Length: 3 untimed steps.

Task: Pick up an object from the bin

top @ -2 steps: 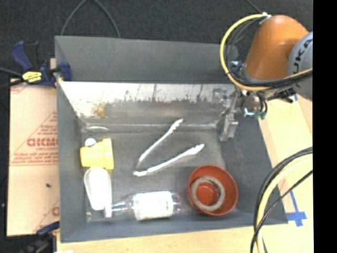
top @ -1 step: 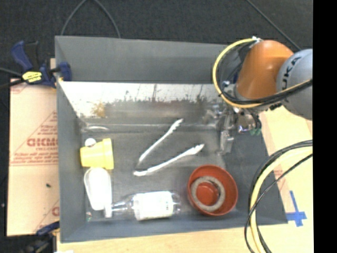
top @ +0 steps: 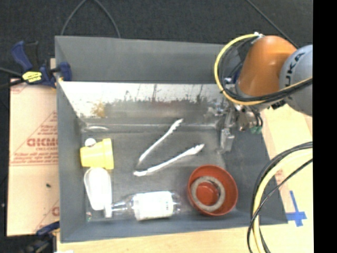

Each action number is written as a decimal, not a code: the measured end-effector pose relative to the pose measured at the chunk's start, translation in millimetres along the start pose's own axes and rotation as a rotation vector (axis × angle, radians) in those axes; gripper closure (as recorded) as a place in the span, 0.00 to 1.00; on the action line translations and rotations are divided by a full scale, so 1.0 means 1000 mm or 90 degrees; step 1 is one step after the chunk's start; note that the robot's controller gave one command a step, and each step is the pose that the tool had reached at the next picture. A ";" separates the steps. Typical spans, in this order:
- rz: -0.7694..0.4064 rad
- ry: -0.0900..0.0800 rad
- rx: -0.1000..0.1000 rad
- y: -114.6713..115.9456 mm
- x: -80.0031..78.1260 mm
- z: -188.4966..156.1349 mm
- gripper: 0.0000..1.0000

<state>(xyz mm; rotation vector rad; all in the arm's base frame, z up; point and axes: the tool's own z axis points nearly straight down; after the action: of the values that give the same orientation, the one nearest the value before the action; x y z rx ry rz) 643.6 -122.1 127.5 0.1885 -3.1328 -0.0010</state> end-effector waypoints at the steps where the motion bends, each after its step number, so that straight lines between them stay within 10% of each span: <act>1: -0.110 -0.004 0.003 -0.006 0.014 0.007 0.00; 3: -0.216 -0.008 0.006 0.043 -0.005 0.051 0.00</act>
Offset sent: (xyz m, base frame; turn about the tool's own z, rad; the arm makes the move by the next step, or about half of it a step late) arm 0.0092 0.0039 -0.0285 -0.0546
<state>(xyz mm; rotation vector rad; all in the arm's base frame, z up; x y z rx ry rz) 643.1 -78.7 77.0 0.7174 -3.0695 0.0112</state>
